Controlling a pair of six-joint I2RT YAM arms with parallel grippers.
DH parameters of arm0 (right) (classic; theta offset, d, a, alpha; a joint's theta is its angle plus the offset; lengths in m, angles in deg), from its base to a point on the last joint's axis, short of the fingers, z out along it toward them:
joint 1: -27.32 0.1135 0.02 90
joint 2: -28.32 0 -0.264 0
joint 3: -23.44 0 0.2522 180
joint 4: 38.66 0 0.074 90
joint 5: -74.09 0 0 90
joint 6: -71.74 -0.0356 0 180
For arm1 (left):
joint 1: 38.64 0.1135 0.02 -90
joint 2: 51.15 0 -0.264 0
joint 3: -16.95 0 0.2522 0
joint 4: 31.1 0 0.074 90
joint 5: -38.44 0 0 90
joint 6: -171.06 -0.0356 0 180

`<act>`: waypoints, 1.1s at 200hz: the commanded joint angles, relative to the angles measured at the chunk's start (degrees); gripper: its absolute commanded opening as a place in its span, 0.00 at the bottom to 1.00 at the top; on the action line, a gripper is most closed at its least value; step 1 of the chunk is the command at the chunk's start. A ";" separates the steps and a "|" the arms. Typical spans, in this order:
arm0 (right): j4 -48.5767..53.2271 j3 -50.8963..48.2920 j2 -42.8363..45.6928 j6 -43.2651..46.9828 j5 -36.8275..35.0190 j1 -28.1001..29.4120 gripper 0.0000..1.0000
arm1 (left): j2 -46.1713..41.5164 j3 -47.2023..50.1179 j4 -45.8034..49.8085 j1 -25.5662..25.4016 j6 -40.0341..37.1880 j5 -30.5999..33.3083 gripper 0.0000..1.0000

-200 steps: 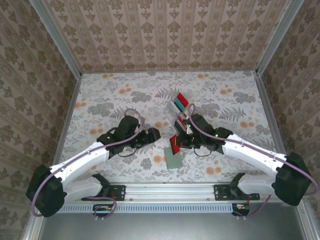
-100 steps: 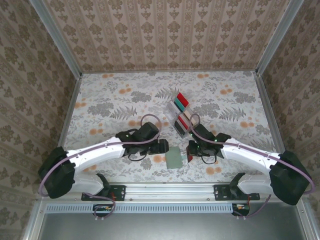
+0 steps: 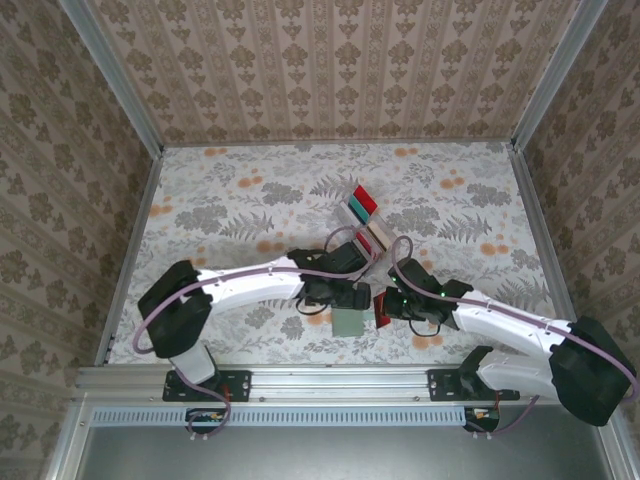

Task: Put the credit cards into the card holder
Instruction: Open the card holder at the bottom-center of the table.

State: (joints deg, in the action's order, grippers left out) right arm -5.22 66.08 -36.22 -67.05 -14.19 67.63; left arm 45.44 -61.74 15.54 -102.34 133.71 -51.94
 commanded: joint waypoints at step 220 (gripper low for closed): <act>4.07 -4.98 1.16 -4.98 -6.36 -1.42 0.05 | 5.72 -6.25 11.30 -2.75 2.54 8.64 0.91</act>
State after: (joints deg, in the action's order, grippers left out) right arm -7.99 62.96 -34.62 -71.21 -15.72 67.35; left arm 55.24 -69.46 25.01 -104.68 135.24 -45.32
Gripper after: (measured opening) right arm 0.056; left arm 0.923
